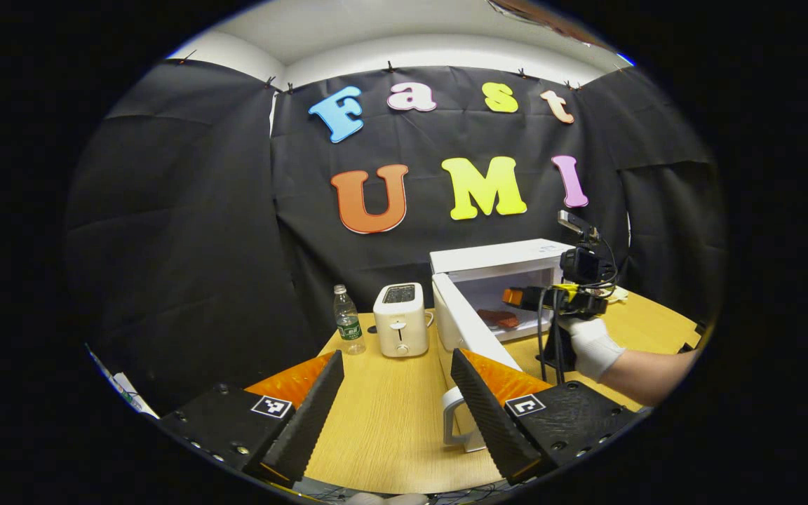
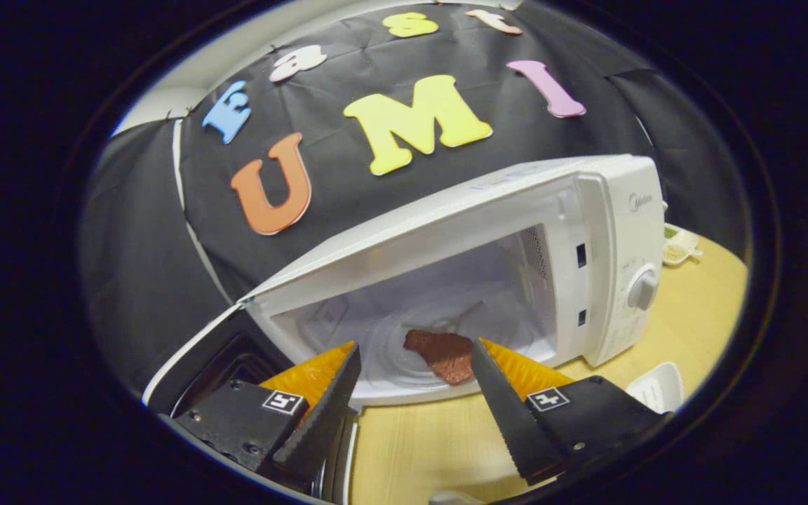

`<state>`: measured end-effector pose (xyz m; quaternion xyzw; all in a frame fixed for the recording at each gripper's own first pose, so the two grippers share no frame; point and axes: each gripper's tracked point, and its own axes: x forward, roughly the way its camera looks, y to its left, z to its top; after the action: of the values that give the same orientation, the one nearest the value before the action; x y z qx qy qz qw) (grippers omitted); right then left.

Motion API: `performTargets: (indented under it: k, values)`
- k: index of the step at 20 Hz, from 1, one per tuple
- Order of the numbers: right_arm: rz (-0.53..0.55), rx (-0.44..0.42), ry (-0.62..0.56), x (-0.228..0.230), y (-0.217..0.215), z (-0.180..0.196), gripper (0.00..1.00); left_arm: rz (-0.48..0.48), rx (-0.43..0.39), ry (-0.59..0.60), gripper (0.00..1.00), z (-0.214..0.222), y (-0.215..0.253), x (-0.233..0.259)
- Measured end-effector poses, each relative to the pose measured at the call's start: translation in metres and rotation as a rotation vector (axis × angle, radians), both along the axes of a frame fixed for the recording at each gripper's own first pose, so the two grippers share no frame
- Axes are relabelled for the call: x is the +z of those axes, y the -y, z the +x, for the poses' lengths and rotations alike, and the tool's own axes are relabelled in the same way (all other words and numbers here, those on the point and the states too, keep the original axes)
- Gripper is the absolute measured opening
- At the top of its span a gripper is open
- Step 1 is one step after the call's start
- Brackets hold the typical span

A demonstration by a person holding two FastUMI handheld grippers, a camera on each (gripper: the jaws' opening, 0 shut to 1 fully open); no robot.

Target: Open the microwave oven with the left hand, put the food in, and close the microwave oven.

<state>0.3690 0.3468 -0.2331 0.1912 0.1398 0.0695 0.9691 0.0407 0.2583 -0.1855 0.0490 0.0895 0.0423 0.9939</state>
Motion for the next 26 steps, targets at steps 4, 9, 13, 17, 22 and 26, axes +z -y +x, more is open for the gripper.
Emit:
performTargets:
  k: [4,9,13,17,22,26]
  values:
    - [-0.213,0.073,0.027,0.065,0.042,-0.081,1.0,0.0,-0.004,0.027,0.94,0.005,-0.001,0.014]
    - [-0.343,0.058,0.072,0.138,0.118,-0.172,1.0,0.008,0.011,0.032,0.94,0.009,-0.007,0.019]
    - [-0.308,0.038,0.043,0.15,0.163,-0.226,0.91,0.003,0.038,0.008,0.94,0.006,-0.001,0.01]
    - [-0.317,0.043,-0.003,0.141,0.187,-0.261,0.91,-0.01,0.057,-0.017,0.94,0.002,0.008,-0.005]
    - [-0.276,0.084,-0.033,0.144,0.189,-0.279,1.0,-0.03,0.037,-0.017,0.56,0.006,0.02,-0.019]
    - [-0.287,0.094,-0.01,0.16,0.187,-0.28,1.0,-0.032,0.07,-0.025,0.0,0.016,0.004,-0.048]
